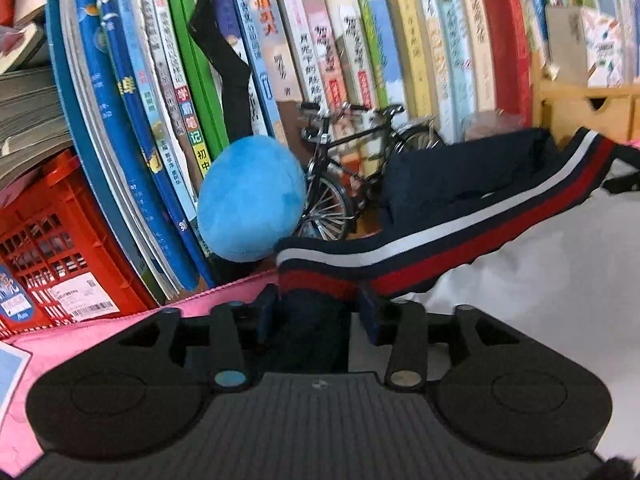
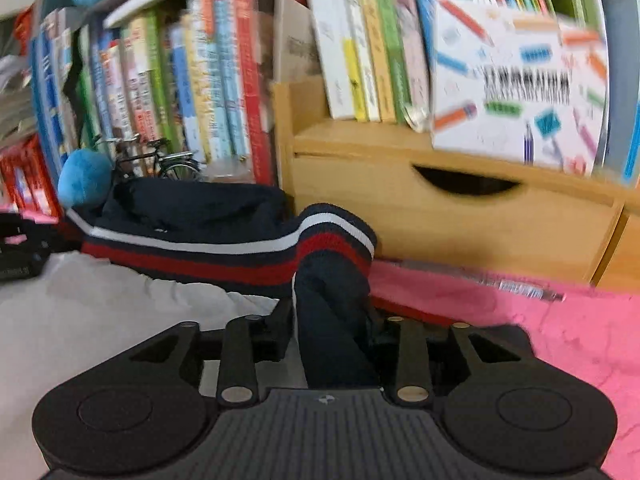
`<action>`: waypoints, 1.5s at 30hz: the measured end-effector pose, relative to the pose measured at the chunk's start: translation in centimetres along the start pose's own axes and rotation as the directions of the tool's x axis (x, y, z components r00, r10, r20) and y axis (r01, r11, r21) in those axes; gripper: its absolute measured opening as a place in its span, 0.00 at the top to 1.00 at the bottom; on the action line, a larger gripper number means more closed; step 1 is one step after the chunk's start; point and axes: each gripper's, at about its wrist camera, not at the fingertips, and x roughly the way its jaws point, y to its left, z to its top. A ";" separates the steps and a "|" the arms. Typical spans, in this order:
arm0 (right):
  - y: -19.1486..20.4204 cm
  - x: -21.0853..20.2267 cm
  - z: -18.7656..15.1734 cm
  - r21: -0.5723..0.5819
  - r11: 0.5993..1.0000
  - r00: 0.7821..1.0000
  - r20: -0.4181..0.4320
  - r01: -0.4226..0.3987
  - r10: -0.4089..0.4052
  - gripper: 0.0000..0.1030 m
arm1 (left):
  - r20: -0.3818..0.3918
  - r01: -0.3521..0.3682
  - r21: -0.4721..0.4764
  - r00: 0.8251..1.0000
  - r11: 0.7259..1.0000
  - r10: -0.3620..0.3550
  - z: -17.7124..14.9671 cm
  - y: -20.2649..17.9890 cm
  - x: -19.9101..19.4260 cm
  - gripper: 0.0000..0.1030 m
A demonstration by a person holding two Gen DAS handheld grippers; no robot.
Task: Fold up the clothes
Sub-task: 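Pinch the striped hem with both grippers and lift the jacket, then hold the jacket up with both grippers and flip it over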
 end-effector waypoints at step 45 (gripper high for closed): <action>4.4 -10.4 -6.4 -0.194 0.973 0.989 -0.049 0.127 -0.139 0.84 | 0.084 -0.147 0.093 0.987 0.985 0.139 -5.7 -3.1 -13.6 0.33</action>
